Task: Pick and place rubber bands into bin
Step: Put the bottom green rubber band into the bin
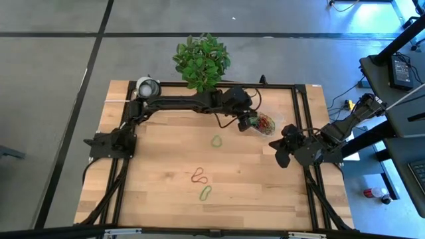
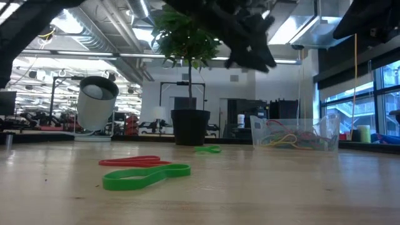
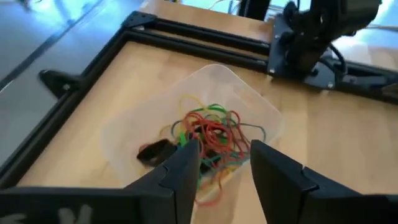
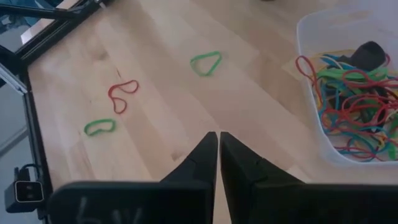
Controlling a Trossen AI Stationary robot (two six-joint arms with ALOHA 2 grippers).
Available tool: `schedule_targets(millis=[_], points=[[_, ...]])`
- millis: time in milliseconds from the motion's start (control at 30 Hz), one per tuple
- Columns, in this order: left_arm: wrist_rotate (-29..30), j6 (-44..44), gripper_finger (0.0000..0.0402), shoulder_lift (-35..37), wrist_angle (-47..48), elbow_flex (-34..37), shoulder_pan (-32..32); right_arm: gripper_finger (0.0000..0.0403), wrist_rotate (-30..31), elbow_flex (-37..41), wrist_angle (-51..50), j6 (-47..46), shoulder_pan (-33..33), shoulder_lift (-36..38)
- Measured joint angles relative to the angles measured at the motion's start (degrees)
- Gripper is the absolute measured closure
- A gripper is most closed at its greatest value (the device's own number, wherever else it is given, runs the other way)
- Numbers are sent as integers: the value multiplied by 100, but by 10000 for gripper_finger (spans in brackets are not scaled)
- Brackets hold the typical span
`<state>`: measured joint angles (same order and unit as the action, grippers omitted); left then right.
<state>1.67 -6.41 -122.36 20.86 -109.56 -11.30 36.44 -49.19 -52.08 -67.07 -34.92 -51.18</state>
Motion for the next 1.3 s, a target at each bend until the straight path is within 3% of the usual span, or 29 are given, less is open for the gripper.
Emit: schedule_targets(millis=[133, 367, 533, 700, 867, 1033, 1300], points=[[168, -603, 284, 370, 542, 4, 193, 379, -2, 0, -2, 32, 0, 0], [-554, -780, 374, 650, 510, 780, 692, 379, -4, 0, -6, 303, 0, 0], [-616, -1323, 399, 839, -349, 1867, 1251, 379, 2, 0, -2, 396, 2, -21], [108, -1790, 400, 1586, -1643, 3343, 1869, 387, -59, 0, 361, 1355, 4, -301], [1005, -2118, 400, 2598, -2032, 4738, 2407, 397, -473, -2, 1723, 2659, 243, -1144], [1473, -2294, 400, 3587, -2086, 5792, 2887, 394, -1136, -2, 3244, 3882, 620, -2387], [1606, -2485, 400, 4935, -2071, 7015, 3441, 370, -2162, -15, 5273, 4374, 1037, -4144]])
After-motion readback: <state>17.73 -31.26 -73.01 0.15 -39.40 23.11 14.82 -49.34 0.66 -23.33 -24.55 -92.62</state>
